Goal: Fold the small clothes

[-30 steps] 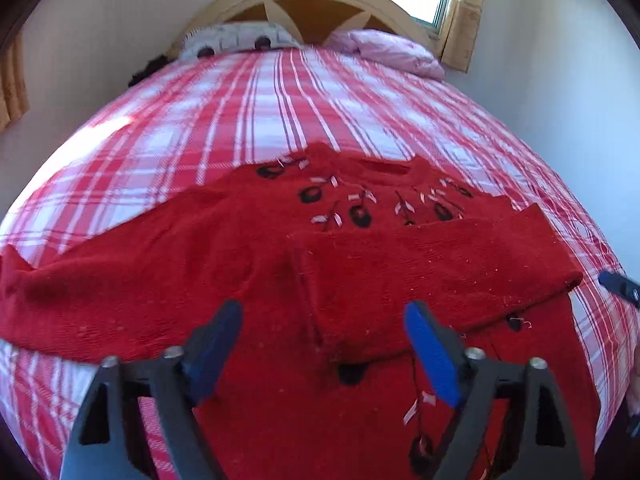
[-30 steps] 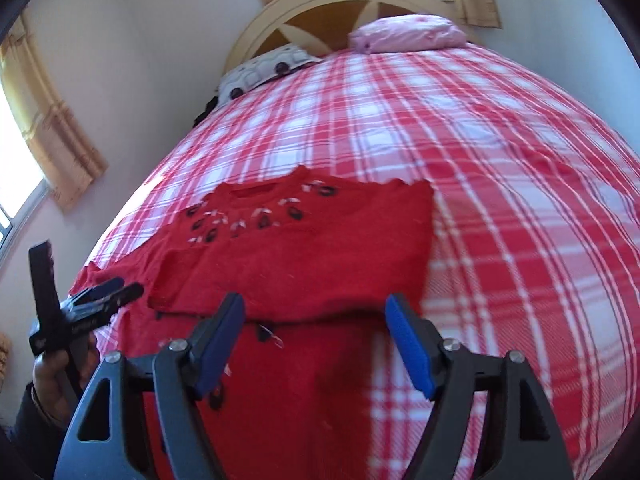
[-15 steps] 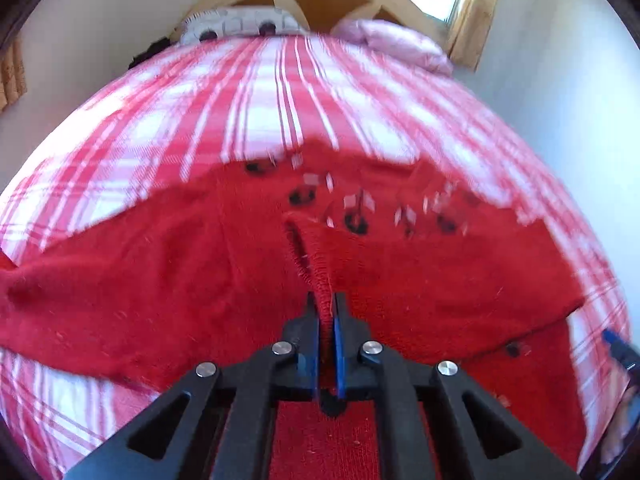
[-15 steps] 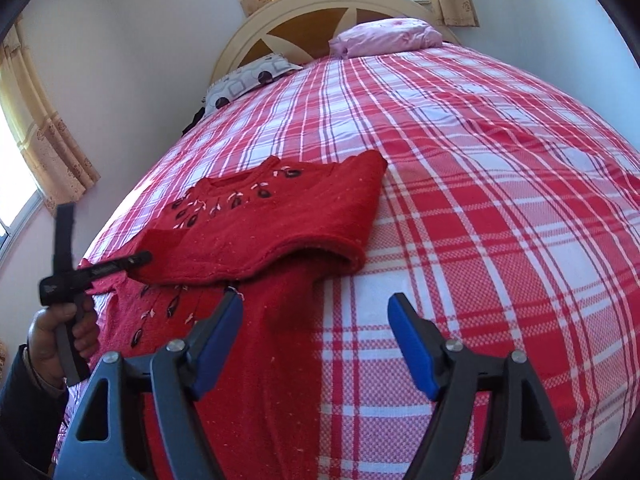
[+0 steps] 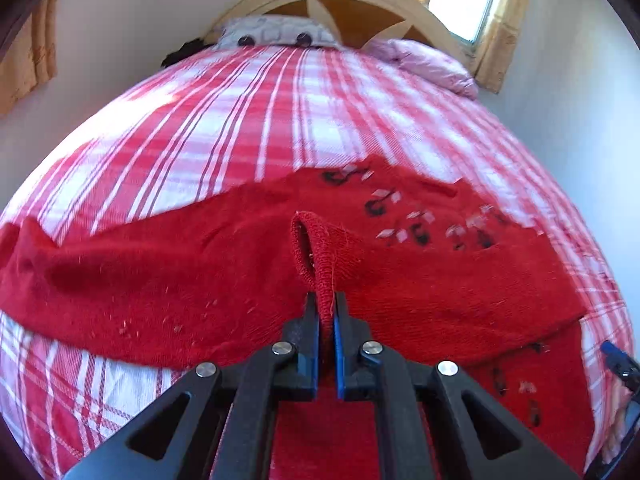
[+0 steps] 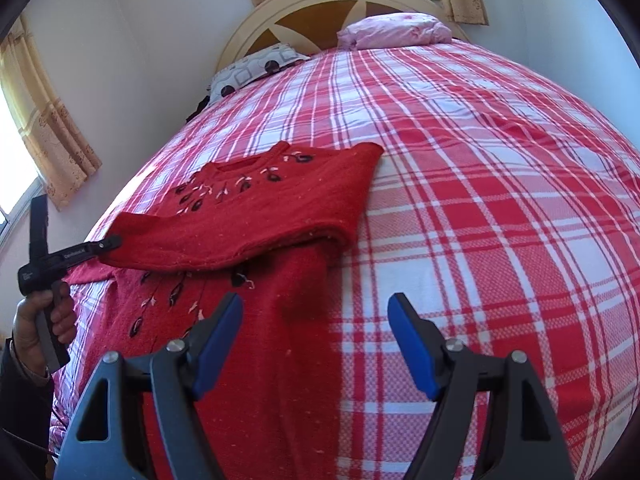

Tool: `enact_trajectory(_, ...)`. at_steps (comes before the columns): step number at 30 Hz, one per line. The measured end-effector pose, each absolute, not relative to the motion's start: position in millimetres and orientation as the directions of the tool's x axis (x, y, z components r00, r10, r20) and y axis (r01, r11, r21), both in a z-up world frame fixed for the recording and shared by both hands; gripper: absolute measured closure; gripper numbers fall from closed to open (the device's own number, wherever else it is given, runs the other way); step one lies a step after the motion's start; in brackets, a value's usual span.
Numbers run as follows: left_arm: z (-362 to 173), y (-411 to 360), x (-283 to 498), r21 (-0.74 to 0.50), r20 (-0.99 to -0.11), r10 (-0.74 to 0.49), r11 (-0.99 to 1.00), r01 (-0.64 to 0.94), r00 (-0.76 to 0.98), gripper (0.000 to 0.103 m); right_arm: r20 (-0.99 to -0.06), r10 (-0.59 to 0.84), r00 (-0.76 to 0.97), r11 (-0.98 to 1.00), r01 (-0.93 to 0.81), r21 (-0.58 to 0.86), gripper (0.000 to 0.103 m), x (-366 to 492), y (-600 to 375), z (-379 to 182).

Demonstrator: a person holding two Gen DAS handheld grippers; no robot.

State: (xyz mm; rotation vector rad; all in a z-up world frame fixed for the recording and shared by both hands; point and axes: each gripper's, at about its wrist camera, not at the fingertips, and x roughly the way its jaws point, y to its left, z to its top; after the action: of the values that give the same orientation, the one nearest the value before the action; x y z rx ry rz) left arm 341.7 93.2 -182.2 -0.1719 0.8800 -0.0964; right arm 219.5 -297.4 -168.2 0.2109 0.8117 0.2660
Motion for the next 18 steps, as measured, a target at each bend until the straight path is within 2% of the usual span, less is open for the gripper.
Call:
enact_trajectory(3,-193,99,345,-0.217,-0.763,-0.17,0.976,0.0,0.623,0.098,-0.69,0.317,0.651,0.947,-0.173,0.271,0.025,224,-289,-167)
enact_trajectory(12,-205,98,345,-0.199,-0.773,-0.154,0.98,-0.004,0.615,0.097,-0.671,0.356,0.651,0.935,-0.243,0.26,0.024,264,-259,-149)
enact_trajectory(15,-204,94,343,-0.164,-0.773,-0.136,0.986,0.011,0.619,0.096,-0.701,0.376,0.606,0.926,-0.27,0.264,0.023,283,-248,-160)
enact_trajectory(18,-199,93,338,-0.15,-0.773,-0.141,0.988,0.037,0.619,0.096,-0.781,0.316,0.538,0.946,-0.242,0.216,0.023,299,-242,-183)
